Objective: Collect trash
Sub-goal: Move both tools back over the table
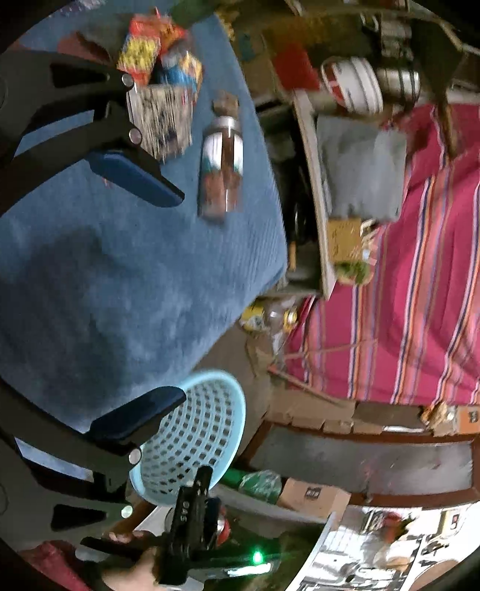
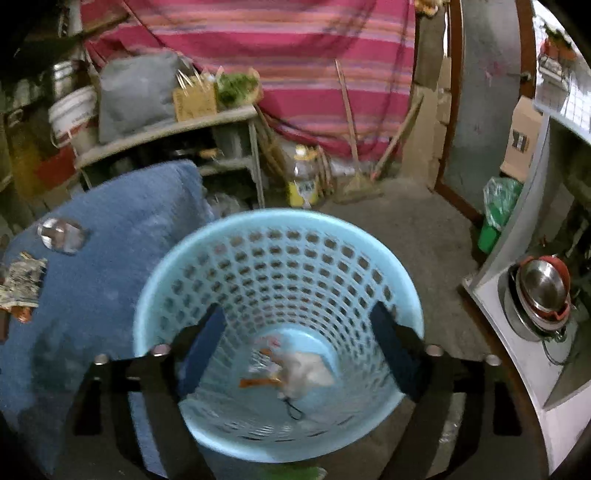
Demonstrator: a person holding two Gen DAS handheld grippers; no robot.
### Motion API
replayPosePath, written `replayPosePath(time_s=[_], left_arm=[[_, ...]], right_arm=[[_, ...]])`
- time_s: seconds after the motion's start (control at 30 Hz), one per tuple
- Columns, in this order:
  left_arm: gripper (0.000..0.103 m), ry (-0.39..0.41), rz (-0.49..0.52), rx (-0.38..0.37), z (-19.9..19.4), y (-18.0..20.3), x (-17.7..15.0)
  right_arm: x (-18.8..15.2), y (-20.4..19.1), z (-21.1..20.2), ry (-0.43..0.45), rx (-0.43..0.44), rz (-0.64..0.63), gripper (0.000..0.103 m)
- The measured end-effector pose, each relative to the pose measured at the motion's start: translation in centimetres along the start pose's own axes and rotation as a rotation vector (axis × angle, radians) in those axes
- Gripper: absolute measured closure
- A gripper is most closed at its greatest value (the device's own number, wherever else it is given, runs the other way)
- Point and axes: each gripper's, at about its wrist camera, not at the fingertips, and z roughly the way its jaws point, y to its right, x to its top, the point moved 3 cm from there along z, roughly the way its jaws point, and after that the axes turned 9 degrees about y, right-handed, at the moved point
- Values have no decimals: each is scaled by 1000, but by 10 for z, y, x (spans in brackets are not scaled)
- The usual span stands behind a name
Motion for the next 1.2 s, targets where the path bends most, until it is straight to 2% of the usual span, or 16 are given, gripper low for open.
replayPosePath(time_s=[0.27,0.5,0.63,0.8,1.0,1.1,1.2], left_arm=[[5,27,-34,152,-55,-88,-13],[5,-16,-58,318,-83,-172,-42],[5,-46,-126,348,-93,-205,-62],[5,-94,-204,361,-87,-233,-81],[6,-134,-289,356,-70,-266,-81],[7,-166,-293,375,-57,-282,-77],[7,-183,-312,345,-48,-292,-76]], right_arm=[[6,-91,-50,136,114,-36,11],[-14,-171,-58,112,223,-89,11],[-32,-213,-58,87,261,-149,11],[-50,-242,-62,71,291,-198,11],[-53,-252,-57,56,295,-222,11],[-53,-252,-52,47,290,-218,11],[-51,-251,-45,40,285,-214,11]])
